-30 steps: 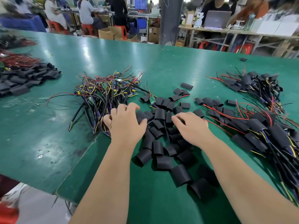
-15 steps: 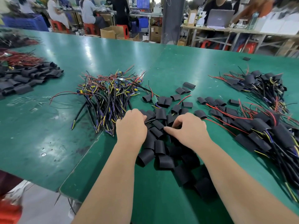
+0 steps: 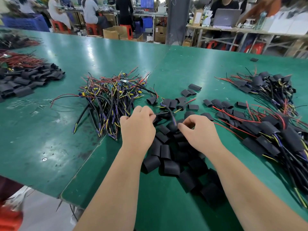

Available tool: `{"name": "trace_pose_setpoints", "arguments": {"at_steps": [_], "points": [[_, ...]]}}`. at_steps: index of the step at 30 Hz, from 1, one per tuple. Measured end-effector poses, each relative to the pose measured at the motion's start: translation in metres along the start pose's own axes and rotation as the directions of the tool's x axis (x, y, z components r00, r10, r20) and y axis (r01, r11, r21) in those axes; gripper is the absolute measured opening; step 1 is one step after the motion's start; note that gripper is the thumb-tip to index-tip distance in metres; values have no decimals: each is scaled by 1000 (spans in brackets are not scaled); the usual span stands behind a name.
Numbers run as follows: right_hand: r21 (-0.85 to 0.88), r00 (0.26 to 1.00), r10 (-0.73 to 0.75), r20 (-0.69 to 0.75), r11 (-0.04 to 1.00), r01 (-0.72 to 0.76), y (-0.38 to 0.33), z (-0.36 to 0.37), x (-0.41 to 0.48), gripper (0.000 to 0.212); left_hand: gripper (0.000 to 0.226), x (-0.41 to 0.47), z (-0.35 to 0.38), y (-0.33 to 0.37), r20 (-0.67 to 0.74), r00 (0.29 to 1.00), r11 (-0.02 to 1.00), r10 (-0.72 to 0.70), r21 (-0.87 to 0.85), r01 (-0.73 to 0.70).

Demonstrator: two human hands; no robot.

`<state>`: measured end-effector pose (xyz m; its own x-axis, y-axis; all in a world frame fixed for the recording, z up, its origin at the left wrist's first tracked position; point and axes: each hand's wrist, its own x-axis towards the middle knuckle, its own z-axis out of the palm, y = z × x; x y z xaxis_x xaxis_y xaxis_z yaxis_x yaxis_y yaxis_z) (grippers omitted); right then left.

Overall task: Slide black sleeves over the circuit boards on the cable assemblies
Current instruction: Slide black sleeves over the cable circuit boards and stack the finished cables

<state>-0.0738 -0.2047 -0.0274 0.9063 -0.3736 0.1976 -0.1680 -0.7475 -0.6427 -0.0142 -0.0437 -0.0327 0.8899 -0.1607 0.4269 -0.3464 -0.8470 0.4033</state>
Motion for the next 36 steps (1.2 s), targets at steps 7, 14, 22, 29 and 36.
{"name": "trace_pose_setpoints", "arguments": {"at_steps": [7, 14, 22, 29, 36], "points": [[764, 952, 259, 164, 577, -289, -3, -12, 2, 7, 11, -4, -6, 5, -89, 994, 964, 70, -248, -90], [943, 936, 202, 287, 112, -314, -2, -23, 0, 13, 20, -10, -8, 11, 47, 945, 881, 323, -378, -283], [927, 982, 184, 38, 361, -103, -6, -70, -1, 11, 45, -7, -4, 7, 109, 991, 889, 71, -457, -14], [-58, 939, 138, -316, 985, -164, 58, -168, 6, 34, 47, -5, -4, 7, 120, 991, 937, 67, -349, -21], [-332, 914, 175, -367, 893, -304, 52, -149, 9, 40, 47, -3, 2, 2, 118, 993, 984, -18, -173, 38]]}}
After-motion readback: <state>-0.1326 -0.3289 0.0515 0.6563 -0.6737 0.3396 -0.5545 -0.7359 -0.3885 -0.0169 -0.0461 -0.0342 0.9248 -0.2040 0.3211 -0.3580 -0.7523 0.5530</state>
